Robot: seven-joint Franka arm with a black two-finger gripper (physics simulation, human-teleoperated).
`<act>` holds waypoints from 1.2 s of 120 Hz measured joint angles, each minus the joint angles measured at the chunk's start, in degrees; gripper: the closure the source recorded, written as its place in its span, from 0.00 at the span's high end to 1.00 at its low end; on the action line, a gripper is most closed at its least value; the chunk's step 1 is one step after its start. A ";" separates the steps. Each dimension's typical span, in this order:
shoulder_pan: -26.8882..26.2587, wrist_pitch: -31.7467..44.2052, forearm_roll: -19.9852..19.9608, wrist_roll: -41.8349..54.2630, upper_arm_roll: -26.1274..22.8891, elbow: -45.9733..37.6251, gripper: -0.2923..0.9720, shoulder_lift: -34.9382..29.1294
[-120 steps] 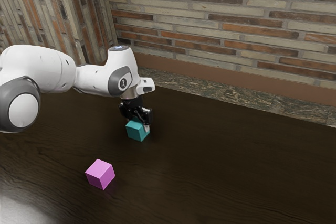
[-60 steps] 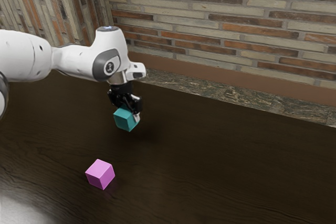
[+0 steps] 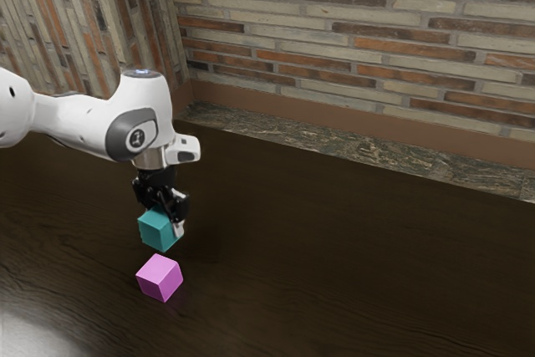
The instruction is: Pick up the blue block with one arm, and put the blue block on the pink block with one arm
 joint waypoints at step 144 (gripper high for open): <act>-2.54 8.09 -3.16 -1.60 0.07 -13.97 0.49 -9.06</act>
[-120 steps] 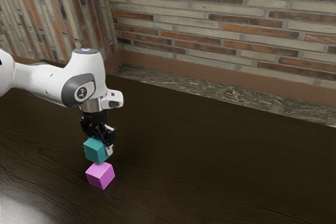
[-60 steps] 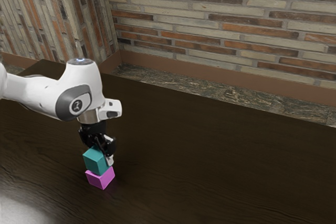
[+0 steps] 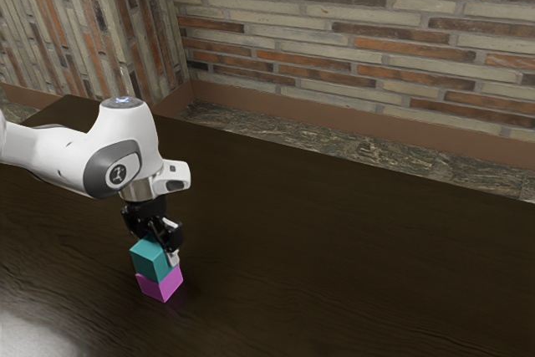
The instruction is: Pick up the blue block with one arm, and put the blue block on the pink block with one arm
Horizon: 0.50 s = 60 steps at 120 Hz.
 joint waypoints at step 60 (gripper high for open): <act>-0.03 0.54 -1.01 0.84 0.42 -0.01 0.64 0.85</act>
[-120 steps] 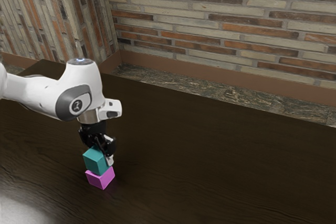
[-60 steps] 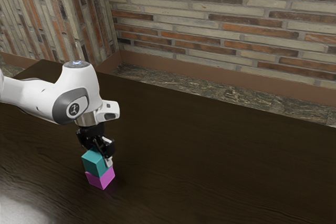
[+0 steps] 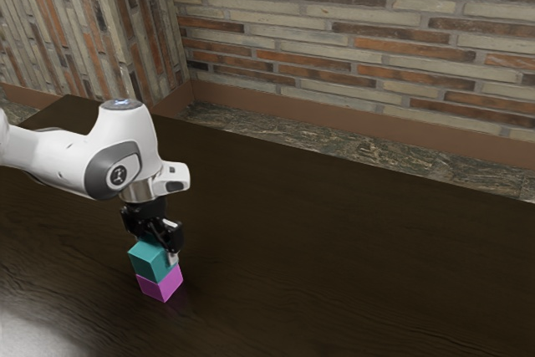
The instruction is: Pick up the blue block with one arm, and put the blue block on the pink block with one arm
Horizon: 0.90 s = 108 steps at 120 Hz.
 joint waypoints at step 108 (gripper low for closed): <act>0.93 -32.91 2.40 0.64 -6.93 42.72 0.77 12.41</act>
